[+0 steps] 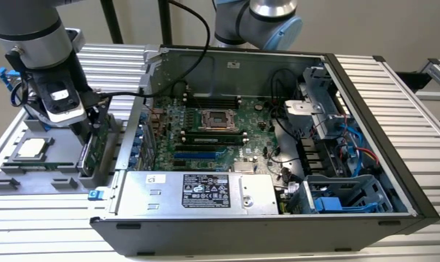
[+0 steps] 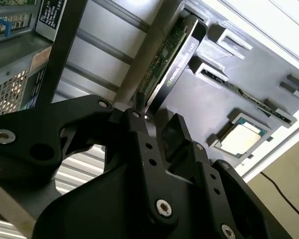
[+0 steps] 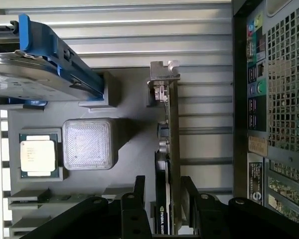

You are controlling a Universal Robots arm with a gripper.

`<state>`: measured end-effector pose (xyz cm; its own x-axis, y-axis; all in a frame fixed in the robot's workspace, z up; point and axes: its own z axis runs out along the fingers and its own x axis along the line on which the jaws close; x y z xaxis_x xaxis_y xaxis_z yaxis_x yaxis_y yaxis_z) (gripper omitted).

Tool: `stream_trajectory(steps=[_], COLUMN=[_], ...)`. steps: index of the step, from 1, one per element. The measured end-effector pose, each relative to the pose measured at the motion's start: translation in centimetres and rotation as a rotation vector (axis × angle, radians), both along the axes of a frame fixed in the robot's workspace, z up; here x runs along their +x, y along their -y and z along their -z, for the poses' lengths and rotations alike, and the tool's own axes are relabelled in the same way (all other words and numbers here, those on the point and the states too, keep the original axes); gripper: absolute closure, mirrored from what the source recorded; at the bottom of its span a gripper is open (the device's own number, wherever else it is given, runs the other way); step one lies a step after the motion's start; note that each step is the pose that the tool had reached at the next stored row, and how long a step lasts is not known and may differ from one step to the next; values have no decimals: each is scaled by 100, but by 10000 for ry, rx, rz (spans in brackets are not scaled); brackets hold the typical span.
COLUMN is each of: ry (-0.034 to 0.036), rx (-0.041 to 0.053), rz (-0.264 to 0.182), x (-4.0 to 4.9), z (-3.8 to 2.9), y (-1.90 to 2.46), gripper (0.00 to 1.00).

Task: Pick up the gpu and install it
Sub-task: 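Pick up the gpu and move the gpu toward the slot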

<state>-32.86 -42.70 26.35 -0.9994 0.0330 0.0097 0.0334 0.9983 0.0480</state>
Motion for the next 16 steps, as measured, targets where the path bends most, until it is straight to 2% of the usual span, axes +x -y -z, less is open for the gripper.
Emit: stream_trajectory(steps=[16], ry=[-8], rx=[0], rz=[1], x=[8], z=[151], y=[6], gripper=[0])
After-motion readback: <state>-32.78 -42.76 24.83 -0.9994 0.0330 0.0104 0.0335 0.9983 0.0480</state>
